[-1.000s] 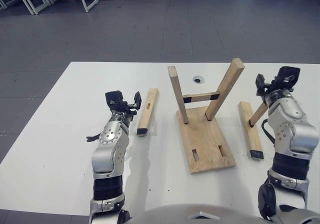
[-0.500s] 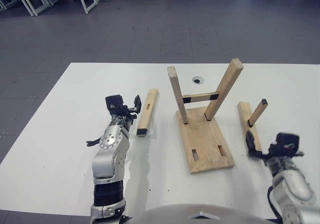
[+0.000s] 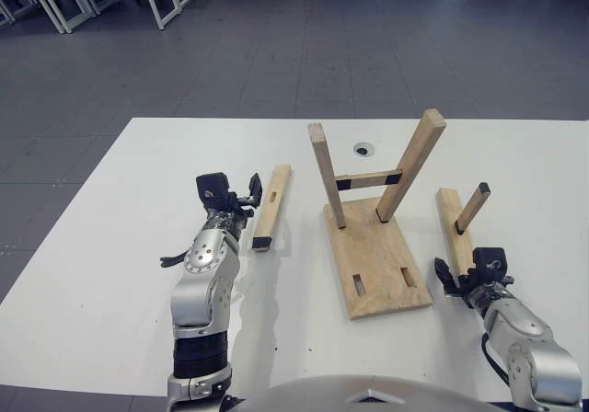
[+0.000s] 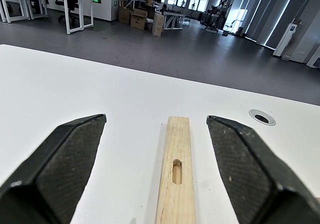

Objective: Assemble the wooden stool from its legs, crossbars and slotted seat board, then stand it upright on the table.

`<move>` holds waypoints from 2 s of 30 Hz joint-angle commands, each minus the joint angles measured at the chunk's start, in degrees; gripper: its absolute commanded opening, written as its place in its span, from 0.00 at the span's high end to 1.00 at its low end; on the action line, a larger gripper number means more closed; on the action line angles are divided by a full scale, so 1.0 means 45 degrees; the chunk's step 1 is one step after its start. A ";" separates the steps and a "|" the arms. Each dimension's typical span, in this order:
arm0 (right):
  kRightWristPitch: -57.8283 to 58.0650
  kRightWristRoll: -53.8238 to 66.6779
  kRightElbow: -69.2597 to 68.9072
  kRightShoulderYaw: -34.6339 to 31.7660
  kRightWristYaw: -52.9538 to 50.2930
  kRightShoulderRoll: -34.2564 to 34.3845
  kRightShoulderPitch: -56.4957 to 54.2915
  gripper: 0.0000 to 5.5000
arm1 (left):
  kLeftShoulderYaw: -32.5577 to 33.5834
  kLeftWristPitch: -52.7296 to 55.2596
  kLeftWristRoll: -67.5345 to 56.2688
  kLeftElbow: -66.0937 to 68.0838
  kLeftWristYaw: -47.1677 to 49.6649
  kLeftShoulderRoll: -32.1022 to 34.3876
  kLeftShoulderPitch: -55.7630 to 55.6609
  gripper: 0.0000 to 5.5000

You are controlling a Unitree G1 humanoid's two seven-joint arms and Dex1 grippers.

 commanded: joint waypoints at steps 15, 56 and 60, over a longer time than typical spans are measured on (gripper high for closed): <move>-0.0570 0.1708 -0.0304 -0.3398 -0.0475 -0.1311 -0.6845 0.63 | 0.1587 0.1347 -0.2081 -0.0996 -0.1352 0.1093 -0.0476 0.32; 0.2424 1.4795 -0.0549 0.2033 0.6609 -0.3168 -0.5626 0.63 | -0.0358 0.6881 -1.8227 -0.0757 -0.7148 0.5444 -0.2052 0.58; 0.2247 1.3939 -0.0468 0.2327 0.5829 -0.3232 -0.5636 0.63 | -0.0524 0.7001 -1.8129 -0.0789 -0.7283 0.5587 -0.2000 0.58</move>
